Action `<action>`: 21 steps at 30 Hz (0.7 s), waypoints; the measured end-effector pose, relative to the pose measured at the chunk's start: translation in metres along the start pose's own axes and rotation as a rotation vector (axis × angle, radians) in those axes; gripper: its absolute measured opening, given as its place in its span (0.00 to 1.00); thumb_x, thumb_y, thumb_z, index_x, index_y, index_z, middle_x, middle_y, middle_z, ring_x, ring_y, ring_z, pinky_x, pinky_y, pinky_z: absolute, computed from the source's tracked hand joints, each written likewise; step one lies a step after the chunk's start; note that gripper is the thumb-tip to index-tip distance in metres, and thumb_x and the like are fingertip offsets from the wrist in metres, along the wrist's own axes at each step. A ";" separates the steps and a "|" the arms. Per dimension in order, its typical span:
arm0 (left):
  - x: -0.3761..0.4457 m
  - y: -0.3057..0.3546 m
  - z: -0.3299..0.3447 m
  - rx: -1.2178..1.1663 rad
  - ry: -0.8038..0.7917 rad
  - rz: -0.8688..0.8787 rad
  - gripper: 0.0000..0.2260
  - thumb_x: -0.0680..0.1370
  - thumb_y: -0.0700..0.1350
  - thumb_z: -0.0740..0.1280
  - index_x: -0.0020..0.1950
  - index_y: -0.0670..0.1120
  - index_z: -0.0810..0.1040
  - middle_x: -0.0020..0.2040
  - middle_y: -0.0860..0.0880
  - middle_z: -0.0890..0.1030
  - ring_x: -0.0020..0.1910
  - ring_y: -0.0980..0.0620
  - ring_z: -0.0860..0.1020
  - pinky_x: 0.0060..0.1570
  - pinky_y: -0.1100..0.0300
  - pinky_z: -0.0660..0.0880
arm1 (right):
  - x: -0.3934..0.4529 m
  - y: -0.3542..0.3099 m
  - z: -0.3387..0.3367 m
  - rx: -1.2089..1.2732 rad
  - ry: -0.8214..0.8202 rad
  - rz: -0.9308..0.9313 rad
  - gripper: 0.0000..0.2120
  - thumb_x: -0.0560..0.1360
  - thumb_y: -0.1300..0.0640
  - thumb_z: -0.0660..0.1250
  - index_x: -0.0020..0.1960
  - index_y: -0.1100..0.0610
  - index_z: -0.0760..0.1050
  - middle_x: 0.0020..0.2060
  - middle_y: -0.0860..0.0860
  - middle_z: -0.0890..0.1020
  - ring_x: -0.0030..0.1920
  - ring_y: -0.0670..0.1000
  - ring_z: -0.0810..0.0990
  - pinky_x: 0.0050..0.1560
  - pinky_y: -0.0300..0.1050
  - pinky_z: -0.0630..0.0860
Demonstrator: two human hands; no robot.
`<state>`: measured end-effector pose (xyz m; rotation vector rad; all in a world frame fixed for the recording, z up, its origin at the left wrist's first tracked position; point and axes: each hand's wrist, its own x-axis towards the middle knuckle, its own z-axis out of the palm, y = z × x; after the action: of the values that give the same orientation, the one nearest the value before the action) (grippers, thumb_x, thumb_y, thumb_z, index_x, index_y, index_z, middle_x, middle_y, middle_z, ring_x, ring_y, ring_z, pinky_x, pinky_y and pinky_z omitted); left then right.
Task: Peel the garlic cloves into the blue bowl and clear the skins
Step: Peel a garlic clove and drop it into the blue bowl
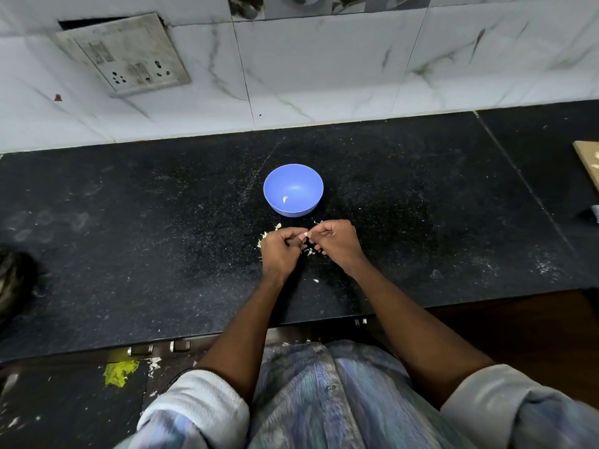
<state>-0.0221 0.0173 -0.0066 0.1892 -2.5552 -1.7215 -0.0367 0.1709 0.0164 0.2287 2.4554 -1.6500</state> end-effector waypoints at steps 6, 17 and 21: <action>0.000 0.001 0.001 0.071 -0.044 0.045 0.10 0.78 0.35 0.74 0.54 0.48 0.89 0.47 0.53 0.88 0.46 0.58 0.85 0.50 0.66 0.80 | 0.000 0.000 0.000 0.035 0.027 0.050 0.03 0.75 0.62 0.73 0.43 0.58 0.85 0.35 0.54 0.87 0.33 0.48 0.84 0.34 0.42 0.80; -0.004 0.004 -0.003 -0.111 -0.019 -0.017 0.07 0.78 0.35 0.75 0.55 0.42 0.89 0.47 0.50 0.89 0.44 0.60 0.86 0.48 0.69 0.79 | -0.001 0.003 0.001 0.285 -0.047 0.097 0.02 0.74 0.64 0.76 0.46 0.62 0.84 0.38 0.59 0.87 0.36 0.51 0.83 0.36 0.44 0.78; -0.003 0.003 -0.005 -0.149 -0.014 -0.046 0.07 0.77 0.38 0.78 0.54 0.43 0.90 0.47 0.50 0.89 0.46 0.56 0.87 0.50 0.66 0.81 | -0.005 0.003 0.002 0.338 -0.061 0.078 0.07 0.74 0.64 0.76 0.51 0.63 0.82 0.41 0.60 0.87 0.39 0.54 0.85 0.38 0.45 0.81</action>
<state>-0.0187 0.0145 -0.0017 0.2309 -2.4371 -1.9272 -0.0309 0.1699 0.0140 0.3087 2.0839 -1.9961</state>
